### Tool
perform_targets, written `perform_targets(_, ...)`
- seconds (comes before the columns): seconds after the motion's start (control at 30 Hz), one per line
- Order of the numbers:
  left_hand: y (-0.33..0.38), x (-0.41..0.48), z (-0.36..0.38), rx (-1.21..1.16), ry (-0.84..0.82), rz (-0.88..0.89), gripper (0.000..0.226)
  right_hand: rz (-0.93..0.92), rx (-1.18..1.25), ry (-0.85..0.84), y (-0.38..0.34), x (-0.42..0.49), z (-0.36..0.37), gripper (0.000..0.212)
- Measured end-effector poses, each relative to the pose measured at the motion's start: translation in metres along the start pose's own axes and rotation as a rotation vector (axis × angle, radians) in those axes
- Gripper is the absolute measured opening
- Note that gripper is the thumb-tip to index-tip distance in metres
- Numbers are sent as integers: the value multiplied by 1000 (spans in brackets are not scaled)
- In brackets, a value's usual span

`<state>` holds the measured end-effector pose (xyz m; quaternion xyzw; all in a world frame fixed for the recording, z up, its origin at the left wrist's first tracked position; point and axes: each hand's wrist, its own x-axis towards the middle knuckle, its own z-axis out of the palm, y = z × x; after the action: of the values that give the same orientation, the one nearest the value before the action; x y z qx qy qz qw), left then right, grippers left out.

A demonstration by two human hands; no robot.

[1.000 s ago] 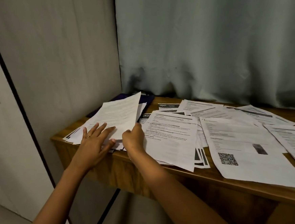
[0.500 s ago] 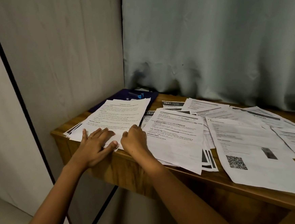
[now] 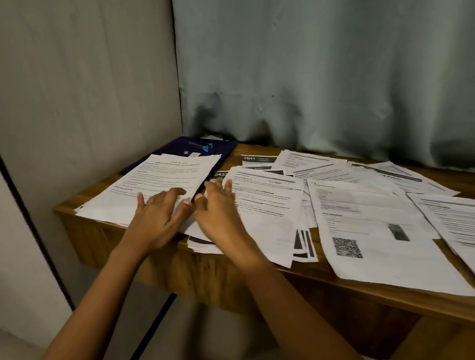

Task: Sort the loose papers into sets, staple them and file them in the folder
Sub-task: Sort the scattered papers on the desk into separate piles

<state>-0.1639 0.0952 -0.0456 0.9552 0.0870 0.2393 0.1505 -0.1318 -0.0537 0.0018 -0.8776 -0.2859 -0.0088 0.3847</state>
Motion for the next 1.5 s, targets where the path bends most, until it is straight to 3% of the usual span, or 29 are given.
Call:
perform_targets(0.17,68,12,8,-111,-73,179,77,13,-47,119,55,-32,-75,44)
perform_targets(0.27,111,17,23,-95,-111,275,76,99,-126,39,92,-51,-120,45)
perform_targets(0.47,164,14,63,-5,-273,387,87,159,-389,-184,154,-74,-159,68)
perform_targets(0.6,175,13,86,73,-386,308,108,173,-461,-255,185,-88,-158,65)
perform_targets(0.7,175,15,91,94,-407,247,117,120,-486,-204,199,-95,-154,64)
perform_targets(0.9,178,15,93,139,-391,192,120,88,-500,-110,204,-98,-150,92)
perform_targets(1.0,182,16,91,148,-416,182,123,85,-471,-130,204,-98,-150,76)
perform_targets(1.07,189,18,89,100,-422,209,117,120,-261,-116,199,-97,-160,60)
perform_targets(1.13,203,23,87,8,-416,277,111,147,-68,30,194,-97,-182,52)
perform_targets(1.23,231,36,88,-91,-444,375,115,153,-198,204,203,-93,-225,46)
perform_targets(1.4,276,53,107,-55,-546,447,88,431,-497,25,256,-95,-263,55)
perform_targets(1.5,290,54,125,54,-611,430,81,505,-562,-71,278,-105,-263,56)
